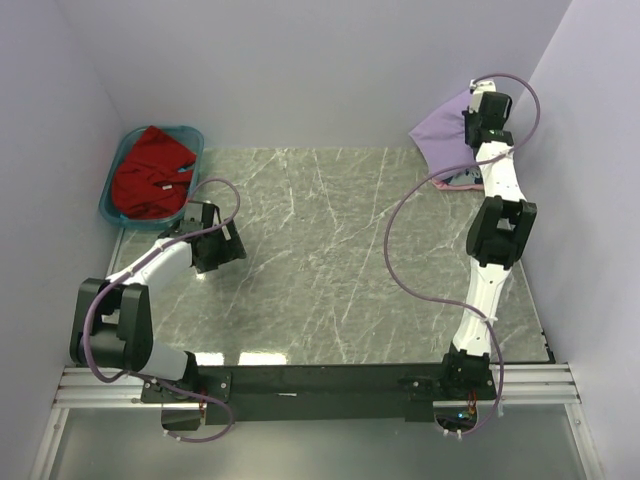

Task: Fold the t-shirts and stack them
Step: Neatly place the folded tshirt to the corner

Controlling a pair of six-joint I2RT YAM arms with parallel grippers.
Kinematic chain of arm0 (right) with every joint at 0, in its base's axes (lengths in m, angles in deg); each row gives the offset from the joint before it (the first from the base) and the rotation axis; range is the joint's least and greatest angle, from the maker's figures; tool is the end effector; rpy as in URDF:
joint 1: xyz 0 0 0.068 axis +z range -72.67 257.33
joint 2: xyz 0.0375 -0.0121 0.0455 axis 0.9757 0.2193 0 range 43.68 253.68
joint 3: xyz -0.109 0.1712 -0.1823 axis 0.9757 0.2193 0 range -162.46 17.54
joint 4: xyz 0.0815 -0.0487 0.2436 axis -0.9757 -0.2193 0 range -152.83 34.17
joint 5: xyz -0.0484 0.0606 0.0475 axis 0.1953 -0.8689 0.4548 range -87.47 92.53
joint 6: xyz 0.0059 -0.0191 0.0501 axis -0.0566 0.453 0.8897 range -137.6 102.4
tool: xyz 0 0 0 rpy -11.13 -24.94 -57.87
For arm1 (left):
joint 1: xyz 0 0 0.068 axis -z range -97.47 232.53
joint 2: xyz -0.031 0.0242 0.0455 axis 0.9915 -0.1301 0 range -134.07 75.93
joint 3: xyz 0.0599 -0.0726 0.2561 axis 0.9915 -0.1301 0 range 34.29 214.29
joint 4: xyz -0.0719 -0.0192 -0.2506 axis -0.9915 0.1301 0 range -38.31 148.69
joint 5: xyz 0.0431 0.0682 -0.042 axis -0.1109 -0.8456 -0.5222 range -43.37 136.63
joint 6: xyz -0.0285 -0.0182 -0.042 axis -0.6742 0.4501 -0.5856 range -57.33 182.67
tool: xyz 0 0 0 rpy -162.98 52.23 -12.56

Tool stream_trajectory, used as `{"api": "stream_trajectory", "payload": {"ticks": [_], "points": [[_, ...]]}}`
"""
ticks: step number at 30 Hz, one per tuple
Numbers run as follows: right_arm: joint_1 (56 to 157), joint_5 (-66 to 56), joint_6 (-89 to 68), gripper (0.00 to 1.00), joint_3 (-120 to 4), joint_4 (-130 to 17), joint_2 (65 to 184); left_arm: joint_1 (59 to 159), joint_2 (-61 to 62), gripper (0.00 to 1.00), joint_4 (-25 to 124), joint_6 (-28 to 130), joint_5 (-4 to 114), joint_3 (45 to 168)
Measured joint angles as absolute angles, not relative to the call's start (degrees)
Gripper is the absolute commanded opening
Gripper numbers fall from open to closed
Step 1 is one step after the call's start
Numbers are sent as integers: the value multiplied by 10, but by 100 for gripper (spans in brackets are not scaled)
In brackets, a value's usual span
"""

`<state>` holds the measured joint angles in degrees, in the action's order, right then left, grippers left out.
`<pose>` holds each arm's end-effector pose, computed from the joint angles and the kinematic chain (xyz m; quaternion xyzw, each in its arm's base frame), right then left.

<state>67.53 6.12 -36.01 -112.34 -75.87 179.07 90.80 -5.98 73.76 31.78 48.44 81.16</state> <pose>0.5479 -0.0969 0.2878 -0.0468 0.8444 -0.1556 0.5105 0.2743 -0.0411 0.1913 -0.1837 0.9412 -0.1091 0.2617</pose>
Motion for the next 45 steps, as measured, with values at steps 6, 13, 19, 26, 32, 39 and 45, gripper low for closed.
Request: {"api": "stream_trajectory", "payload": {"ticks": [6,13,19,26,32,39,45], "points": [[657,64,-352,7,-1111,-727,1801,908,-67,86,736,318,489,812],[645,77,-348,17,-1104,-708,1847,910,-75,86,735,319,490,812],[642,96,-335,22,-1080,-694,1855,913,-76,86,735,320,490,812],[642,112,-305,16,-1075,-686,1855,917,-76,86,734,320,490,812],[640,130,-282,14,-1038,-667,1848,925,-76,86,734,320,490,812],[638,154,-265,38,-1027,-664,1839,934,-76,86,734,320,489,812],[637,226,-244,55,-999,-656,1818,939,-76,86,734,320,487,812]]}}
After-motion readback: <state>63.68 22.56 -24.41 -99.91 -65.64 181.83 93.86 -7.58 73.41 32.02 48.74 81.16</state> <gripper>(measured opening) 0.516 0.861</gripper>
